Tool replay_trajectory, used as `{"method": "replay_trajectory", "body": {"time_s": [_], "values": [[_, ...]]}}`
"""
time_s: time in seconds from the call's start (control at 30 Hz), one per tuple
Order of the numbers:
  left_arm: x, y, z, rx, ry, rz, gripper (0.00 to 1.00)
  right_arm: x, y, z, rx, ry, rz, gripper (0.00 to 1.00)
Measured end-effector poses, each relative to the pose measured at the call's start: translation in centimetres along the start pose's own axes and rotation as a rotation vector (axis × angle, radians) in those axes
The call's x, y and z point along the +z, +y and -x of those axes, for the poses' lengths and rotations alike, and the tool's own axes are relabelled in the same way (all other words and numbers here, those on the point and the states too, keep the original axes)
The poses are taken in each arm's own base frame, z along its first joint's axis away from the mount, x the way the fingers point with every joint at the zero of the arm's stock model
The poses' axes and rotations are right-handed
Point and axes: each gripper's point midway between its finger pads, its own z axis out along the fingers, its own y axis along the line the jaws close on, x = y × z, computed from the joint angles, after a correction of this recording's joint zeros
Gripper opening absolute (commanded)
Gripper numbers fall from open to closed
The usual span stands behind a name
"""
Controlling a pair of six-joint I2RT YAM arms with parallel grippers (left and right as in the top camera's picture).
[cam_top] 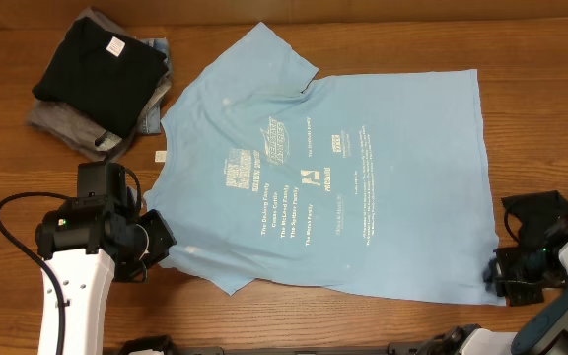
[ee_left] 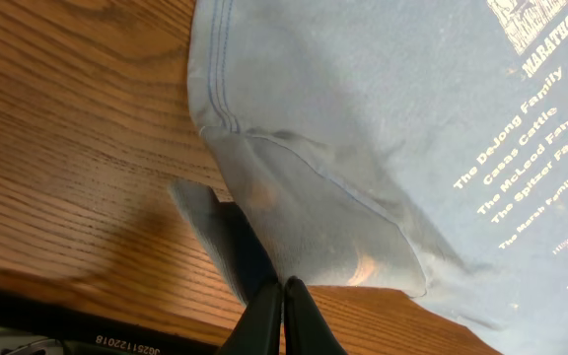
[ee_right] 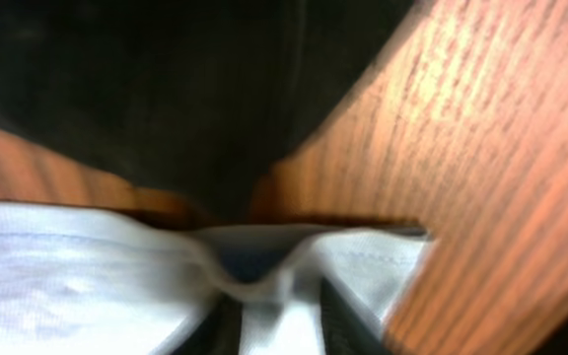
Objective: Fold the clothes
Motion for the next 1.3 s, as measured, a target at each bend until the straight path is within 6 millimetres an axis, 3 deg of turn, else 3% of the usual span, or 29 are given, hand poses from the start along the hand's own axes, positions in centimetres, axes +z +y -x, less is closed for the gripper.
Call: {"method": "replay_trajectory", "body": {"time_s": [0.23,0.63,0.8,1.0,1.17,1.3], "values": [[0.0,0.0,0.1,0.001,-0.004,-0.002,0.04,-0.5,-1.6,-1.7,-0.04,0.086,-0.082,0.04],[-0.3,-0.2,0.2,0.001,-0.006,-0.007,0.04,-7.2,2.1,-3.1,-0.183,0.084,0.113,0.04],[-2.3,-1.5,2.0,0.016,-0.087,-0.043,0.04,-10.1,4.0,-4.3,-0.236,0.091,0.229,0.04],[-4.8,-2.8,5.9,0.033,-0.262,-0.073,0.04,-11.7,7.1,-3.7,-0.25,0.063,0.379,0.04],[-5.2,-3.6,7.7,0.04,-0.327,-0.095,0.04,-12.7,9.7,-2.7,-0.22,0.031,0.5,0.04],[-4.1,-4.2,9.2,0.039,-0.326,-0.094,0.04,-13.5,11.6,-2.2,-0.194,0.01,0.57,0.04]]}}
